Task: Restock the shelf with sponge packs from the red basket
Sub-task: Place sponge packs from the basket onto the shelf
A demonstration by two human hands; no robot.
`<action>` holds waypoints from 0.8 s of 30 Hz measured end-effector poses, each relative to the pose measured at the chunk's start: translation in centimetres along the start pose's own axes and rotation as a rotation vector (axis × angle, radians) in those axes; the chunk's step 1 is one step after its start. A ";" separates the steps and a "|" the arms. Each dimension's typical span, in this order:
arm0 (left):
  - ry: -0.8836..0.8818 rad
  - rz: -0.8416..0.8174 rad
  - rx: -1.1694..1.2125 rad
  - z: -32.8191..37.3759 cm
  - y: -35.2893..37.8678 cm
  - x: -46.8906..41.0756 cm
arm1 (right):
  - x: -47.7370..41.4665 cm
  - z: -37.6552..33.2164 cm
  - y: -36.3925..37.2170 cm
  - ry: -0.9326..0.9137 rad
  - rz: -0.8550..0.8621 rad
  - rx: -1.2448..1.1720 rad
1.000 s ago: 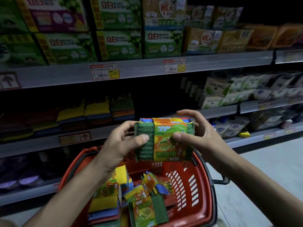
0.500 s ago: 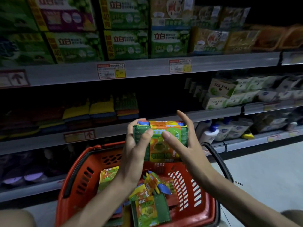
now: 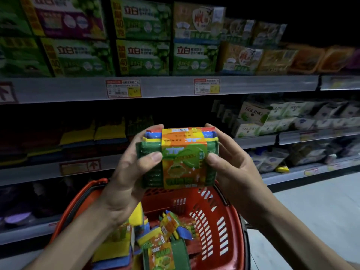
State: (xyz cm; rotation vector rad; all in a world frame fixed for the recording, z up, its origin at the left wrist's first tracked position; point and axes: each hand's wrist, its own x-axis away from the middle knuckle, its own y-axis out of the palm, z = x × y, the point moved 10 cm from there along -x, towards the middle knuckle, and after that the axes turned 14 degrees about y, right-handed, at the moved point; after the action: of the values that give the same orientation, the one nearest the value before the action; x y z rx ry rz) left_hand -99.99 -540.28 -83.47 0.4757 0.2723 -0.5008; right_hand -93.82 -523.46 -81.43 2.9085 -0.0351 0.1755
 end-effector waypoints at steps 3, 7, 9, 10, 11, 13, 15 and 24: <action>-0.032 -0.094 -0.001 -0.2 0.6 0.2 | -0.2 -0.5 0.1 -0.003 -0.058 -0.051; -0.088 -0.129 0.048 -0.5 1.0 0.7 | -0.1 -0.9 0.3 -0.012 -0.105 -0.030; -0.099 -0.131 0.072 -0.4 1.2 0.9 | 0.0 -1.0 0.5 -0.014 -0.115 -0.016; -0.106 -0.127 0.082 -0.4 1.1 0.9 | 0.0 -0.9 0.5 -0.015 -0.114 -0.015; -0.117 -0.114 0.086 -0.4 1.1 0.9 | 0.1 -0.9 0.5 -0.019 -0.111 -0.015; -0.136 -0.089 0.077 -0.6 1.0 1.0 | 0.0 -0.7 0.6 -0.028 -0.100 -0.001; -0.154 -0.061 0.068 -0.7 1.0 1.0 | 0.1 -0.6 0.7 -0.039 -0.088 0.029; -0.115 0.082 -0.009 -0.5 0.3 0.8 | 0.1 -0.1 1.3 -0.065 -0.036 0.078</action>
State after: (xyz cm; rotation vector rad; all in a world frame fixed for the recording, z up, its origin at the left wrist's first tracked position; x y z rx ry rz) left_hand -99.26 -540.12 -84.11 0.4457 0.1441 -0.4454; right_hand -93.75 -524.74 -81.03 2.9901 0.0134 0.0780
